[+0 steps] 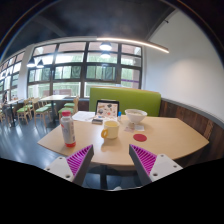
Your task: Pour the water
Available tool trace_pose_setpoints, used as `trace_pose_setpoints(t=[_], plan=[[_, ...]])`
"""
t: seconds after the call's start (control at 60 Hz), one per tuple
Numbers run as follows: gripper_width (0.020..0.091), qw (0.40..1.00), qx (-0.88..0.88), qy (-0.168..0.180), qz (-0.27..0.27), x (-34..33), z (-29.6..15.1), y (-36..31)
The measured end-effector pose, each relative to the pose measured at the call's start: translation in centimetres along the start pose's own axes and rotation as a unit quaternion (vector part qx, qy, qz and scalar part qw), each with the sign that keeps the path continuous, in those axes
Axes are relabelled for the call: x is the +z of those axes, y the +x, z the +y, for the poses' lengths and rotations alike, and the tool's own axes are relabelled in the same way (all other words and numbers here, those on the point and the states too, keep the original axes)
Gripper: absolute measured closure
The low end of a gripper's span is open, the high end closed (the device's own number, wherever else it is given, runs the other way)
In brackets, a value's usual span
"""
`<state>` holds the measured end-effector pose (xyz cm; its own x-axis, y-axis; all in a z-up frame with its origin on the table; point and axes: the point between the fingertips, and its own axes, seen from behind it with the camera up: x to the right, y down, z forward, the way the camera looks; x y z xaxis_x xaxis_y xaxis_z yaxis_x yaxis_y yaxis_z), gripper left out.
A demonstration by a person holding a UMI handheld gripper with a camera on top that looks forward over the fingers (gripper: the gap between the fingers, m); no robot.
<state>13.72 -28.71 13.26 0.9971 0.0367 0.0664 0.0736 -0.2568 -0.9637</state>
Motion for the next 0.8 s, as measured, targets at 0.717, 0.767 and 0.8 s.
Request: trace_pose_setpoints(t=[0.717, 0.767, 0.8], plan=[[0.0295, 0.996, 0.017, 0.001, -0.088, 9.0, 2.4, -16.0], [0.0294, 0.996, 0.015, -0.006, -0.089, 10.3, 2.7, -17.6], [0.0295, 0.995, 0.012, -0.010, -0.094, 12.2, 2.9, -18.0]])
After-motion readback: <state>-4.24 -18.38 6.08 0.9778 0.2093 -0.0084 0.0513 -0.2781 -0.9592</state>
